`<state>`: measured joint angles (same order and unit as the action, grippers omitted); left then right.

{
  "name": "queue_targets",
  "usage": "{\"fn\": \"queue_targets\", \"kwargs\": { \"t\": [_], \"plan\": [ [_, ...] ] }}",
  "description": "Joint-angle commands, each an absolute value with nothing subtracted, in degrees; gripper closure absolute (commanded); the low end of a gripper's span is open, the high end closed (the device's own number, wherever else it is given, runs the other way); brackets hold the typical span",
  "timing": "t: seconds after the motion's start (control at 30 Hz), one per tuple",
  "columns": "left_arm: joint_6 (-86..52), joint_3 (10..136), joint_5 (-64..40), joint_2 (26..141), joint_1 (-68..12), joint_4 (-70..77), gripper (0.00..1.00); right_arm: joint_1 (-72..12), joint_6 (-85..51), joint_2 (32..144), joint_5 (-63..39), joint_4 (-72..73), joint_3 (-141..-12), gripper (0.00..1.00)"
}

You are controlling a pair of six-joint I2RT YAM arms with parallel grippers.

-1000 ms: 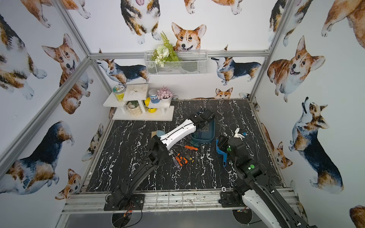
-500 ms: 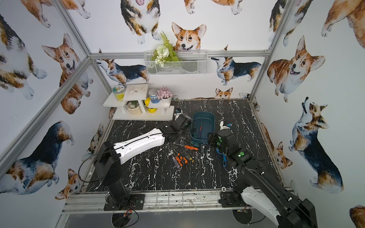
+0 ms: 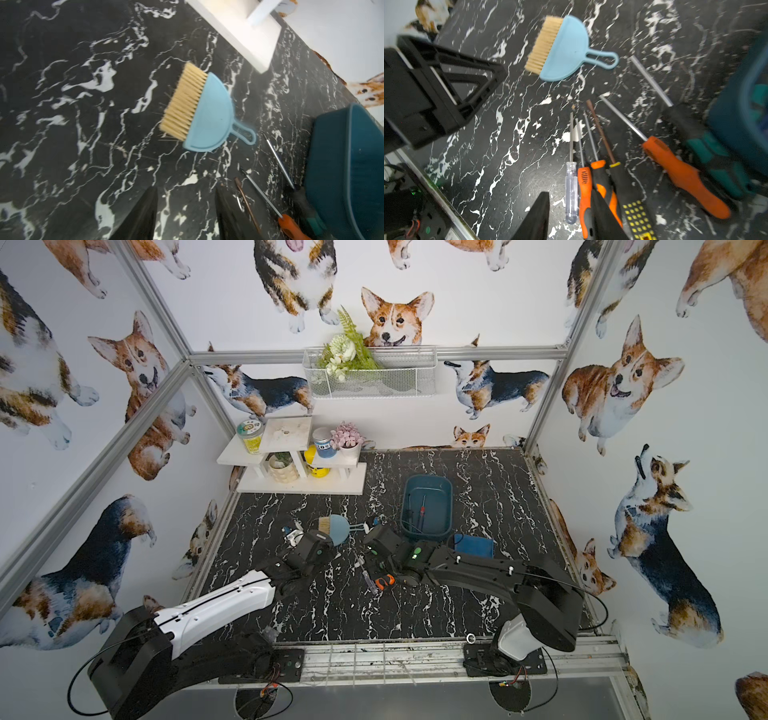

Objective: Put the screwdriver on the desktop into the storage box
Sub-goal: Pick up the screwdriver from the center of the board.

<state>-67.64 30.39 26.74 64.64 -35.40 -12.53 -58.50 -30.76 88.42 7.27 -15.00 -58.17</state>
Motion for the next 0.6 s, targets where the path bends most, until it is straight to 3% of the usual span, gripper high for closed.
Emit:
{"fn": "queue_targets", "kwargs": {
  "t": [0.0, 0.57],
  "plan": [
    [-73.1, 26.2, 27.0, 60.0, -33.2, -11.8, 0.49, -61.1, -29.5, 92.6, 7.6, -17.6, -60.6, 0.6],
    [-75.3, 15.8, 28.3, 39.8, -29.0, -14.7, 0.51, -63.5, -33.9, 107.5, 17.9, -26.1, -68.4, 0.57]
  ]
}}
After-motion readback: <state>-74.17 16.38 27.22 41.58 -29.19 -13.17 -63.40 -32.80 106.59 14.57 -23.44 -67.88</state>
